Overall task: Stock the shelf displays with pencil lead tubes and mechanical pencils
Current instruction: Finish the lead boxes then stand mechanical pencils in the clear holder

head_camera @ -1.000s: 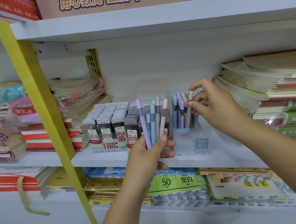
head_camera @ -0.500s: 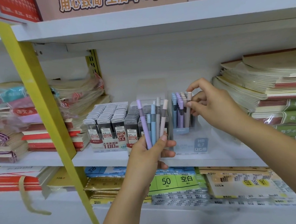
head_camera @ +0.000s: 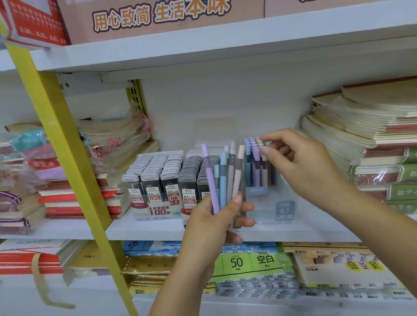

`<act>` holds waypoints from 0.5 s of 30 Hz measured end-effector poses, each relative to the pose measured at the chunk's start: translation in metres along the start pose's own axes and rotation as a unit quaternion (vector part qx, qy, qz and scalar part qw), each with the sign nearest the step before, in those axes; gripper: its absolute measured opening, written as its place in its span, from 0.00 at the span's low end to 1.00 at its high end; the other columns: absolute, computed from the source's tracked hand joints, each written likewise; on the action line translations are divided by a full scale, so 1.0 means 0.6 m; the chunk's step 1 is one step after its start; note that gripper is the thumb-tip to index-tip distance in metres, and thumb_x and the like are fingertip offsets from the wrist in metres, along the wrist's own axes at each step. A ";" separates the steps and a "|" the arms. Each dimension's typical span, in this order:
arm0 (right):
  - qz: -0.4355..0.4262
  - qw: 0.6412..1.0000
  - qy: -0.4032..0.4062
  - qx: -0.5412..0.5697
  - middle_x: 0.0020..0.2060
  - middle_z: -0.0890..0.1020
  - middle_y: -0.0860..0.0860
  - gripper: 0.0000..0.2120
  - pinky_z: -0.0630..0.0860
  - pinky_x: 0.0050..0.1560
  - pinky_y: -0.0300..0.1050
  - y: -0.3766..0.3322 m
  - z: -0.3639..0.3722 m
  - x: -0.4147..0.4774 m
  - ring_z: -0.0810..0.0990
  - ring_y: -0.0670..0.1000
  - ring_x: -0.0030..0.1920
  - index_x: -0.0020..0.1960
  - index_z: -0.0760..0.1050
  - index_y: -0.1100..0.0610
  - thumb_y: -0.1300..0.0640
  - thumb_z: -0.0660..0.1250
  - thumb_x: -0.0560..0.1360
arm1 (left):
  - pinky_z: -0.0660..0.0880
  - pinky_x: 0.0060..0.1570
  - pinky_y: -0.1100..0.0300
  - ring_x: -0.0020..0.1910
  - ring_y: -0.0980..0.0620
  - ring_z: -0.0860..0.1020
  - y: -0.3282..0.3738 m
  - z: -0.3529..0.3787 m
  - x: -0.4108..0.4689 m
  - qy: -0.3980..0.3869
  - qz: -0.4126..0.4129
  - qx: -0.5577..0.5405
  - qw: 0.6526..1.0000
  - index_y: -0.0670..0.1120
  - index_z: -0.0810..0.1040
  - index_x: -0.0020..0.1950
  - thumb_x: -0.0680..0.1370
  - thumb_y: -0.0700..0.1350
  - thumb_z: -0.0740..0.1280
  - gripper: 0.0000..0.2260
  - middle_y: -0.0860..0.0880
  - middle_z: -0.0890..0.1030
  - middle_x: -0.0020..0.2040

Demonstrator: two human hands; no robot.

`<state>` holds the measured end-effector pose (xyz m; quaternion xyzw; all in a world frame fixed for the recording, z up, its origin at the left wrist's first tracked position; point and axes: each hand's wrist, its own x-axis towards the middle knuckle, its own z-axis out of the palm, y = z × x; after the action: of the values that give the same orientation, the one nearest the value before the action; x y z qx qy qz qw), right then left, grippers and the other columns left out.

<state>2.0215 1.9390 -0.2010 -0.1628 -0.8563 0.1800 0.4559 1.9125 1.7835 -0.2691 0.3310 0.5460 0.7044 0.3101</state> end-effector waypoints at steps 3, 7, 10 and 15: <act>0.084 0.967 -0.090 0.222 0.43 0.84 0.48 0.13 0.77 0.46 0.37 -0.028 0.005 -0.011 0.81 0.45 0.44 0.60 0.75 0.44 0.55 0.69 0.76 | 0.75 0.27 0.65 0.40 0.52 0.86 0.002 0.007 0.003 -0.030 0.007 0.011 0.999 0.48 0.80 0.59 0.80 0.47 0.69 0.09 0.47 0.88 0.47; 0.108 0.943 -0.068 0.306 0.37 0.85 0.50 0.12 0.78 0.37 0.40 -0.037 -0.001 -0.009 0.82 0.46 0.35 0.54 0.76 0.47 0.62 0.68 0.76 | 0.78 0.28 0.63 0.44 0.49 0.87 -0.001 0.014 0.001 -0.051 0.007 0.002 0.999 0.48 0.79 0.60 0.80 0.48 0.68 0.10 0.46 0.87 0.48; 0.051 0.954 0.063 0.290 0.40 0.86 0.49 0.12 0.79 0.35 0.38 -0.024 -0.044 0.009 0.85 0.48 0.40 0.54 0.73 0.46 0.62 0.66 0.78 | 0.73 0.25 0.64 0.31 0.54 0.81 -0.006 0.004 0.001 -0.021 0.016 0.016 1.000 0.45 0.78 0.55 0.81 0.49 0.67 0.08 0.47 0.87 0.43; -0.010 0.995 0.002 0.099 0.42 0.85 0.47 0.15 0.81 0.49 0.51 0.001 -0.057 0.017 0.84 0.45 0.46 0.52 0.70 0.37 0.58 0.66 0.78 | 0.64 0.23 0.66 0.24 0.57 0.67 -0.014 -0.007 0.003 0.015 0.014 0.020 1.000 0.44 0.77 0.46 0.81 0.49 0.68 0.09 0.50 0.80 0.33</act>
<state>2.0451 1.9492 -0.1762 -0.1090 -0.8351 0.2591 0.4728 1.9085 1.7842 -0.2780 0.3346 0.5599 0.7022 0.2853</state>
